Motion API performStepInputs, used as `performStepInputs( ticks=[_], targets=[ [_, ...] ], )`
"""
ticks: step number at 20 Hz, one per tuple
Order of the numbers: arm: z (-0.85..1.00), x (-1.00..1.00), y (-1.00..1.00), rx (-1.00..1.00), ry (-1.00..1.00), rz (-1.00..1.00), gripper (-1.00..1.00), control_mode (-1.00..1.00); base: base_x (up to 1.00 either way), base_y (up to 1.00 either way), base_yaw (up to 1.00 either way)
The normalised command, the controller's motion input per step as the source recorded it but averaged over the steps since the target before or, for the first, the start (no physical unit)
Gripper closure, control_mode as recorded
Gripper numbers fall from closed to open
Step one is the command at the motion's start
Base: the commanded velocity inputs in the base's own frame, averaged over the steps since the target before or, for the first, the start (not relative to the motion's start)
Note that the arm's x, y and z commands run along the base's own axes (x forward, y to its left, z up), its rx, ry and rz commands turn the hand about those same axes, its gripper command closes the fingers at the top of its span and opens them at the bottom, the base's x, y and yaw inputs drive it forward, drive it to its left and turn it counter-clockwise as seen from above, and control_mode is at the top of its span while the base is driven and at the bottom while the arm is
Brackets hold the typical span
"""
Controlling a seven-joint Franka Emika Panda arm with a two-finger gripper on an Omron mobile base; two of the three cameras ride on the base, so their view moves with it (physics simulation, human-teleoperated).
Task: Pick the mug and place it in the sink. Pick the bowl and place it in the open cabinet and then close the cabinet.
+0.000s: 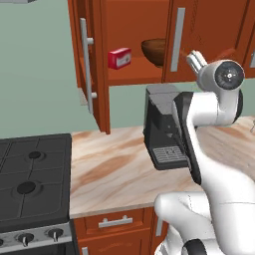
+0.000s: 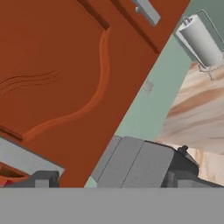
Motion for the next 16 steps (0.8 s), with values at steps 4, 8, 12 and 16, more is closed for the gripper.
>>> performStepInputs(
  ticks=[4,8,12,16],
  targets=[
    [0.0,-1.0,0.06,0.02,-0.1,-0.04,-1.0,-1.0,0.0,0.0,0.0],
    [0.06,-1.0,0.14,0.05,-0.04,-0.02,-1.0,-1.0,0.0,0.0,0.0],
    [0.27,-0.97,0.13,0.07,0.0,-0.07,-1.0,-1.0,0.0,0.0,0.0],
    [0.26,-0.81,0.35,0.05,0.03,-0.08,-1.0,-1.0,0.0,0.0,0.0]
  ],
)
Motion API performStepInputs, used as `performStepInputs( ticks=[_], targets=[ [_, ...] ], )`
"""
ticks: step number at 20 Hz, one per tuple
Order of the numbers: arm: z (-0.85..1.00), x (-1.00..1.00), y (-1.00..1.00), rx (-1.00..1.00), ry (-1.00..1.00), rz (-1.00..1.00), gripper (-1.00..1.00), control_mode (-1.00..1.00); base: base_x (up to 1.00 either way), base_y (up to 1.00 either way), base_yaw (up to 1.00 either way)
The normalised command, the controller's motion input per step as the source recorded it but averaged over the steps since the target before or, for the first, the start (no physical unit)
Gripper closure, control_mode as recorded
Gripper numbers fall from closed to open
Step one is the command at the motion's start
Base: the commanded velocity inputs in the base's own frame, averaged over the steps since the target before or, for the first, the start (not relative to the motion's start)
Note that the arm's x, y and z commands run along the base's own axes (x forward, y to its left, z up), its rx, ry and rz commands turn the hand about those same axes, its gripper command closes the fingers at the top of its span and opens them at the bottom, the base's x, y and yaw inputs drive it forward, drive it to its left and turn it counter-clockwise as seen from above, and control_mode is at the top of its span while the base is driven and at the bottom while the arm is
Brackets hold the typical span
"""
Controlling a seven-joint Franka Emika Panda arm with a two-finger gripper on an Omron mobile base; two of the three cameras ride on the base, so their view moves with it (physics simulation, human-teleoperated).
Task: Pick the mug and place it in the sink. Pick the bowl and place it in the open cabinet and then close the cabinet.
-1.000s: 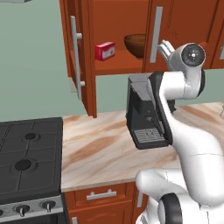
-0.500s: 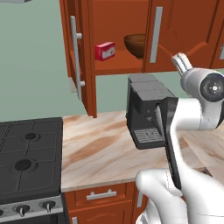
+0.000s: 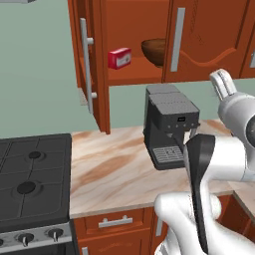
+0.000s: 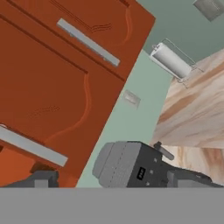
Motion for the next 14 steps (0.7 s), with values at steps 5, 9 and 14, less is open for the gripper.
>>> performStepInputs(
  ticks=[5,9,14],
  targets=[
    [0.14,-0.84,0.46,0.01,0.03,-0.11,-1.0,-1.0,0.0,0.0,0.0],
    [0.0,-0.91,0.48,0.0,0.0,-0.13,-1.0,-1.0,0.0,0.0,0.0],
    [0.0,-0.81,0.48,0.0,0.0,-0.12,-1.0,-1.0,0.0,0.0,0.0]
  ],
)
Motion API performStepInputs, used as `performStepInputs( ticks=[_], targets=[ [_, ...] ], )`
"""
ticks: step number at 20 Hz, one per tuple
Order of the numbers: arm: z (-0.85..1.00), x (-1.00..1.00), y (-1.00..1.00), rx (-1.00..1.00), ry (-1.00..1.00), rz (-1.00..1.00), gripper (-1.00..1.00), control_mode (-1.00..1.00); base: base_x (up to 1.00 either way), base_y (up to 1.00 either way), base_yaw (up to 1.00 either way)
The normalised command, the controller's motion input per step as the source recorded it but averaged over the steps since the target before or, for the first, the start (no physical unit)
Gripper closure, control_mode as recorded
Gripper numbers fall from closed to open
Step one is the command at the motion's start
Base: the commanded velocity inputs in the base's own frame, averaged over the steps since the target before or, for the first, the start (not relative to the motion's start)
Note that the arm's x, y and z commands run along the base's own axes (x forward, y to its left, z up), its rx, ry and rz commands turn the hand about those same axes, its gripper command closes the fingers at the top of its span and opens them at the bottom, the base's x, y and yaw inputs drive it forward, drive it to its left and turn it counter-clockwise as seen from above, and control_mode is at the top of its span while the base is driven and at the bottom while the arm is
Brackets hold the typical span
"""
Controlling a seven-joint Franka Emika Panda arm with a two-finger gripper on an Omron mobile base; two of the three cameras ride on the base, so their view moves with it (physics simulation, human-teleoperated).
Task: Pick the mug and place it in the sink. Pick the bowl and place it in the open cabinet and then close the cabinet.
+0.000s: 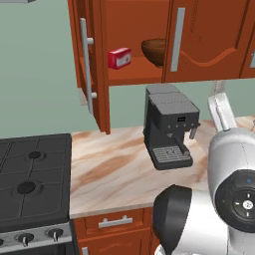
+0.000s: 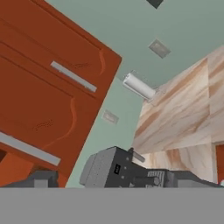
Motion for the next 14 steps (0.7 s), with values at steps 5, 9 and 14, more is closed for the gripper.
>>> performStepInputs(
  ticks=[5,9,14],
  targets=[
    [0.0,-0.15,0.57,0.0,0.0,-0.04,-1.0,-1.0,0.0,0.0,0.0],
    [0.0,0.07,0.67,-0.03,0.0,0.0,-1.0,-1.0,0.0,0.0,0.0],
    [0.0,0.01,0.69,-0.04,0.0,-0.01,-1.0,-1.0,0.0,0.0,0.0]
  ],
)
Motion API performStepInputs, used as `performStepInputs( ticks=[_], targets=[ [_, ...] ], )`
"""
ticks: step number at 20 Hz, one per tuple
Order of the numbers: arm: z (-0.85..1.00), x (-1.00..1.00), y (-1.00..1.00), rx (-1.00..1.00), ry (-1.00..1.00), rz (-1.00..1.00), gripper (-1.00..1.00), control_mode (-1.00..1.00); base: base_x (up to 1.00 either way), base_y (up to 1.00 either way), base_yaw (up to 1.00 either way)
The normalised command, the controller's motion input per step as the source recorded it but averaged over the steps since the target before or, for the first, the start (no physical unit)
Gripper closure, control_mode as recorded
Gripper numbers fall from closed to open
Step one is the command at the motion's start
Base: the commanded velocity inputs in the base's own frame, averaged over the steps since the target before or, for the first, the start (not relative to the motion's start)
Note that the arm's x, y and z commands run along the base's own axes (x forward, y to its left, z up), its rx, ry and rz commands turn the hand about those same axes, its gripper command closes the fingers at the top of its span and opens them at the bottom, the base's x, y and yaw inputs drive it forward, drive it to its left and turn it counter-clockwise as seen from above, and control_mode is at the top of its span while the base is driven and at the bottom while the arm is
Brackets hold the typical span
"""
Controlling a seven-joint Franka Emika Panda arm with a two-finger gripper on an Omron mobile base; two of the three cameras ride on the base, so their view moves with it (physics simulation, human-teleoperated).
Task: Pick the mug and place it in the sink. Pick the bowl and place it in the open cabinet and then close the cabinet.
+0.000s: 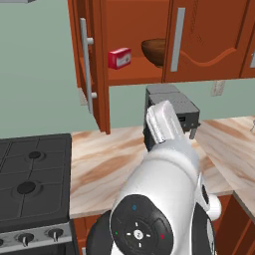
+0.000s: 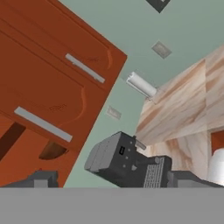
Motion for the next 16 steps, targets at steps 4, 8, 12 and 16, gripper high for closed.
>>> performStepInputs(
  ticks=[4,8,12,16],
  targets=[
    [0.0,0.02,0.68,-0.05,0.0,-0.03,-1.0,-1.0,0.0,0.0,0.0],
    [0.0,0.14,0.63,-0.03,0.0,-0.06,-1.0,-1.0,0.0,0.0,0.0],
    [0.0,0.15,0.43,-0.01,0.0,-0.05,-1.0,-1.0,0.0,0.0,0.0],
    [0.0,0.22,0.23,0.0,0.0,-0.03,-1.0,-1.0,0.0,0.0,0.0]
  ],
)
